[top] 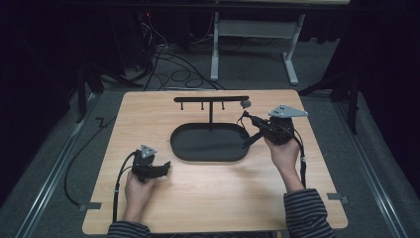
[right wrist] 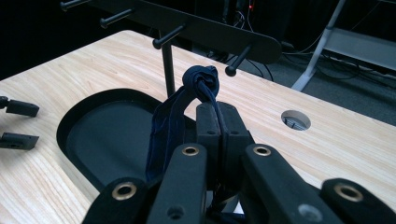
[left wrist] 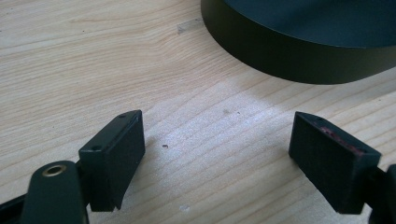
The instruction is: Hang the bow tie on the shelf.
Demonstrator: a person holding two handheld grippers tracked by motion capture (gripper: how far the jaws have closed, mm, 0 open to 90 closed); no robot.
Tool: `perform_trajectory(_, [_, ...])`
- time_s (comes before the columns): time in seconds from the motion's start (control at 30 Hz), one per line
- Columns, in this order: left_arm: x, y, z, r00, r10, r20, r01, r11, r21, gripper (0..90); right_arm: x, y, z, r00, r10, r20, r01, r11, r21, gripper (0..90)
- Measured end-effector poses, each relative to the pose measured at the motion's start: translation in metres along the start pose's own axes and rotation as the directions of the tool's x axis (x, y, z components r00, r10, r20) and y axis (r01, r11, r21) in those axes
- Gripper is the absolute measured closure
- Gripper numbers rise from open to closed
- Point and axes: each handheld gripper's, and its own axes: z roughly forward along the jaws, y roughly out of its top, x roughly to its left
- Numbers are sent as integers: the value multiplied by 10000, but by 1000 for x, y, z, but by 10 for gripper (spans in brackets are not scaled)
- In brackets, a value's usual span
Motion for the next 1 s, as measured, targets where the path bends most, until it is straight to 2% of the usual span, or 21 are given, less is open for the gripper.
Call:
perform_trajectory(0.63, [0,0,0,10000,-3,-1,3,10000,-2,188,-1,20,11,9995,-199,250,201,9998,-81,900])
perform_trajectory(1.0, [0,0,0,10000,-3,-3,3,10000,-3,188,-5,22,22,9989,42,457,-41,10000,-19,900])
